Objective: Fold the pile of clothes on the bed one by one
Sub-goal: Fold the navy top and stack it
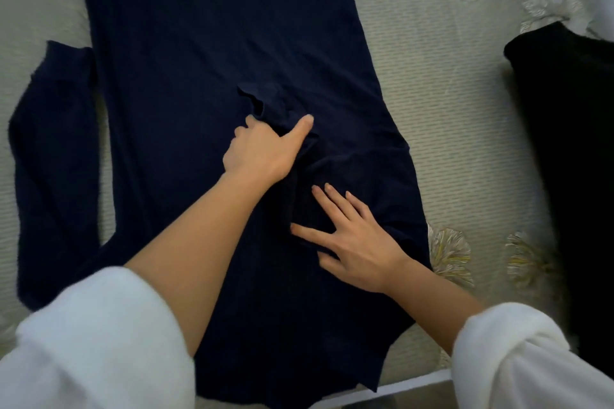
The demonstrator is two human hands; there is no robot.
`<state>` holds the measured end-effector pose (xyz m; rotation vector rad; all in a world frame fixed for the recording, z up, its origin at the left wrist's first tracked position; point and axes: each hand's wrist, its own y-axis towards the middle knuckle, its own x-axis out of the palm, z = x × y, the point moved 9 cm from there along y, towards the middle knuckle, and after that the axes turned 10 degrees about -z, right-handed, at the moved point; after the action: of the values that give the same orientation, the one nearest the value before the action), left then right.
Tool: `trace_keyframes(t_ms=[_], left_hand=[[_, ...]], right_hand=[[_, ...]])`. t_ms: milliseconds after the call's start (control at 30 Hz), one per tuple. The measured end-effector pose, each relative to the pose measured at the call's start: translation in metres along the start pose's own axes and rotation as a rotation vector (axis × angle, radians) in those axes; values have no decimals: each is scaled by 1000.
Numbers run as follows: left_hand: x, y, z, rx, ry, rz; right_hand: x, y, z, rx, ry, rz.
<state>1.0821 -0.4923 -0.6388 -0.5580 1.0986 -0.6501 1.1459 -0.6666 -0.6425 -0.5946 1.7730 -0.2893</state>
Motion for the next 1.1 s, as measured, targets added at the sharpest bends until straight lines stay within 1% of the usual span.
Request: trace_keyframes(t_ms=[33,67,100,133,233,267,300,333,367,433,500,533,600,667,700,733,800,833,867,933,967,1033,1100], left_hand=[[-4,6,1,-28,-9,-20],[-10,11,3,-24,-73,-25],[-16,14,5,-1,-203,-20],[-22,15,6,31,-400,-7],[-50,8,-5,172,-1192,15],[-61,5,-14,232,-1414,8],[-70,4,-28,259,-1587,13],[-74,3,-47,242,-1705,31],[-73,3,-67,185,-1781,55],[-60,-1,-101,49,-1844,69],[-45,-4,-118,-11,-1862,34],[-40,-4,-121,-19,-1855,9],[-33,-5,-123,-45,-1792,-28],[-26,-6,-126,-88,-1747,-21],[-25,-7,-129,-103,-1760,0],[-25,-7,-130,-99,-1785,19],[-32,-7,-129,-44,-1827,34],[-38,-7,-126,2,-1835,33],[-45,-6,-123,53,-1840,24],[-59,-2,-115,135,-1847,-11],[-63,1,-113,140,-1840,-23],[-66,9,-117,61,-1746,-3],[-64,14,-127,-36,-1605,35]], right_hand=[[0,0,0,-6,-7,3],[-1,0,0,-7,-5,5],[-1,0,0,-2,-1,2],[0,0,1,5,4,-4],[5,-7,5,32,-6,-16],[7,-10,5,31,-10,-19],[9,-13,6,26,-9,-22],[9,-15,5,19,-5,-22],[8,-16,5,12,-3,-15],[4,-18,2,-2,-15,-2],[-4,-18,-3,-38,-32,34],[-11,-18,-6,-62,3,69],[-34,-15,-2,-60,187,206],[-58,-8,20,65,343,368],[-65,-3,36,181,355,405],[-68,3,52,307,332,389],[-63,13,83,486,278,242],[-62,15,95,521,280,201],[-65,16,104,527,293,213],[-79,7,118,555,330,350],[-85,0,125,586,350,431],[-91,-12,136,645,387,533],[-84,-19,139,690,396,526]])
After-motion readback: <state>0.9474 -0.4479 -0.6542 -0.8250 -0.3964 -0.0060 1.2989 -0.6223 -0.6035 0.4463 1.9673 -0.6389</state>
